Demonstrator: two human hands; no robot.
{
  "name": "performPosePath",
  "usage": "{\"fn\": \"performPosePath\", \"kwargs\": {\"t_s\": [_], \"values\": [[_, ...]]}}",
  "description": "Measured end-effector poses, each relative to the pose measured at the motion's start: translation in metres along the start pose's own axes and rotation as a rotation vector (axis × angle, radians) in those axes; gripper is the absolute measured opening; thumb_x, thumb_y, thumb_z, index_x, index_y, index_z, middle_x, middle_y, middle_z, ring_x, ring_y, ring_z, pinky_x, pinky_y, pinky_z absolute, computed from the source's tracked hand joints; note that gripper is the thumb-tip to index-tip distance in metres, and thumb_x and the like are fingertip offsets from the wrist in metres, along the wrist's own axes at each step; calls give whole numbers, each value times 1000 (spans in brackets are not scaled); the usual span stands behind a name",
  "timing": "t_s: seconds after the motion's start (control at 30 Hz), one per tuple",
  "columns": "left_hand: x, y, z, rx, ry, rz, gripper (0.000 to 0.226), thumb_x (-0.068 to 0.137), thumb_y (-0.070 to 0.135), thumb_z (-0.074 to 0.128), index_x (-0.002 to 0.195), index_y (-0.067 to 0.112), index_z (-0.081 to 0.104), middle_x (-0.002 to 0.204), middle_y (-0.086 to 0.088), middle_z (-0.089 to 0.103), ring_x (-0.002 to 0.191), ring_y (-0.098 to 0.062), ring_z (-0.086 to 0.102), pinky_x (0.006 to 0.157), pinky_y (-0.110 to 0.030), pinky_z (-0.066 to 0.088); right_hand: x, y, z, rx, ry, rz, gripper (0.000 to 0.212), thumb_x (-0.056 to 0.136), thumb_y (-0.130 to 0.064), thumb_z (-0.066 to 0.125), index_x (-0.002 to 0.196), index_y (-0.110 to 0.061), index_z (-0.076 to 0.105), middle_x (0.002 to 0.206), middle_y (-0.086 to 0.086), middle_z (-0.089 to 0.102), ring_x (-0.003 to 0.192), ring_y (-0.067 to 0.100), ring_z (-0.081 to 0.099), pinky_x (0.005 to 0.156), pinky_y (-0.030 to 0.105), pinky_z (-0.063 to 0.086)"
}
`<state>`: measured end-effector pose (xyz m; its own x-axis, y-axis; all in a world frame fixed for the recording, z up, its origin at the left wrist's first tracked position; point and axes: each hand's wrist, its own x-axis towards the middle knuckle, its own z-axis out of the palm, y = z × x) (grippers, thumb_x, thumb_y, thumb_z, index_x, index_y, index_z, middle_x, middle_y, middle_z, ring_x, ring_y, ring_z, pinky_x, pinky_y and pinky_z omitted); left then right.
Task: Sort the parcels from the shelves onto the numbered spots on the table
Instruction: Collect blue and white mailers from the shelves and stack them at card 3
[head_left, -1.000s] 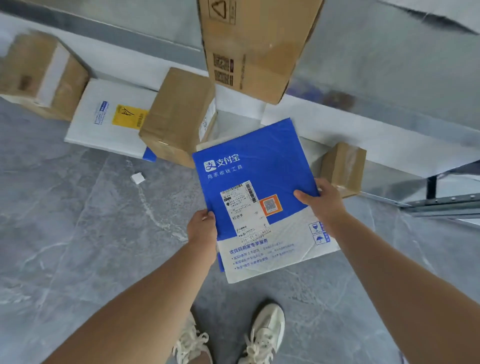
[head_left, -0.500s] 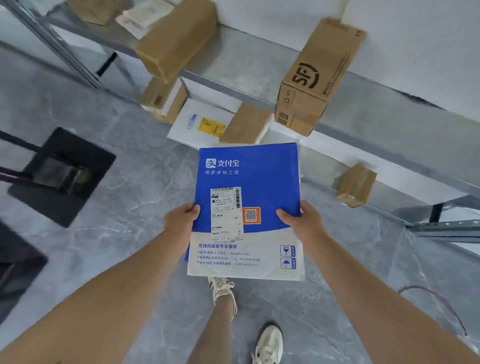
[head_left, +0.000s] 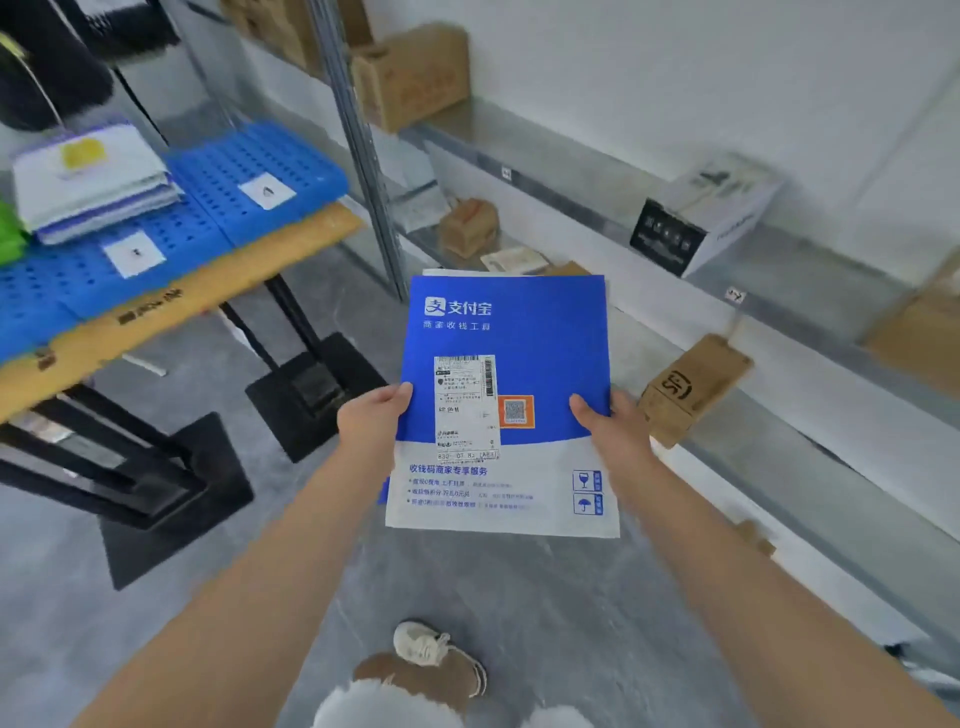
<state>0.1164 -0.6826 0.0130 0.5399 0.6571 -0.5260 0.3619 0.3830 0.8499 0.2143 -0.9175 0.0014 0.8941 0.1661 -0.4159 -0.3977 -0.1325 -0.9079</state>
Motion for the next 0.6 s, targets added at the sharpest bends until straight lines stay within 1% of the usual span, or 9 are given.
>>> {"fn": "performPosePath", "kwargs": {"t_s": [0.07, 0.13, 0.2, 0.27, 0.4, 0.5, 0.53, 0.6], "values": [[-18, 38, -17, -16, 51, 103, 17, 89, 18, 67, 101, 7, 71, 103, -9, 72, 95, -27, 70, 85, -46, 56, -11, -35, 24, -4, -12, -64, 20, 93, -28, 62, 110, -19, 56, 105, -2, 69, 89, 20, 69, 75, 40, 58], [-30, 69, -34, -11, 96, 196, 22, 91, 15, 63, 110, 5, 69, 107, -9, 71, 95, -24, 68, 88, -42, 56, -20, -66, 50, 1, -27, -106, 19, 93, -29, 61, 110, -20, 55, 107, -1, 68, 91, 21, 69, 80, 43, 58], [-34, 93, -54, -32, 125, 254, 20, 93, 13, 60, 109, 7, 68, 103, -8, 71, 94, -25, 68, 87, -42, 56, -24, -94, 80, -5, -58, -149, 19, 93, -28, 61, 110, -20, 55, 111, 1, 67, 96, 22, 68, 85, 45, 57], [-29, 112, -76, -55, 154, 288, 17, 94, 14, 58, 107, 12, 69, 100, -7, 72, 93, -26, 69, 85, -46, 56, -23, -120, 111, -34, -93, -186, 20, 93, -30, 60, 109, -20, 55, 112, 1, 66, 96, 22, 68, 85, 47, 57], [0, 144, -119, -126, 216, 323, 14, 94, 18, 59, 105, 18, 68, 100, -3, 72, 89, -22, 70, 81, -45, 58, -5, -168, 179, -130, -163, -252, 20, 94, -34, 57, 109, -21, 55, 108, 0, 68, 93, 22, 69, 81, 49, 58], [41, 171, -149, -156, 232, 336, 19, 94, 17, 59, 110, 12, 67, 96, 0, 72, 84, -18, 70, 74, -39, 59, 18, -198, 240, -200, -191, -305, 18, 95, -34, 55, 105, -19, 55, 105, 2, 68, 91, 22, 69, 82, 49, 57], [57, 184, -160, -156, 232, 341, 18, 94, 16, 58, 109, 11, 67, 94, 0, 71, 82, -17, 70, 70, -36, 58, 28, -206, 262, -205, -188, -316, 16, 95, -32, 55, 104, -19, 54, 105, 2, 67, 91, 21, 69, 82, 49, 57], [91, 210, -182, -146, 226, 355, 13, 96, 18, 56, 104, 15, 66, 97, -1, 72, 81, -17, 70, 71, -37, 58, 46, -222, 308, -212, -198, -322, 13, 95, -31, 55, 102, -20, 54, 104, 2, 67, 91, 21, 68, 83, 48, 57]]}}
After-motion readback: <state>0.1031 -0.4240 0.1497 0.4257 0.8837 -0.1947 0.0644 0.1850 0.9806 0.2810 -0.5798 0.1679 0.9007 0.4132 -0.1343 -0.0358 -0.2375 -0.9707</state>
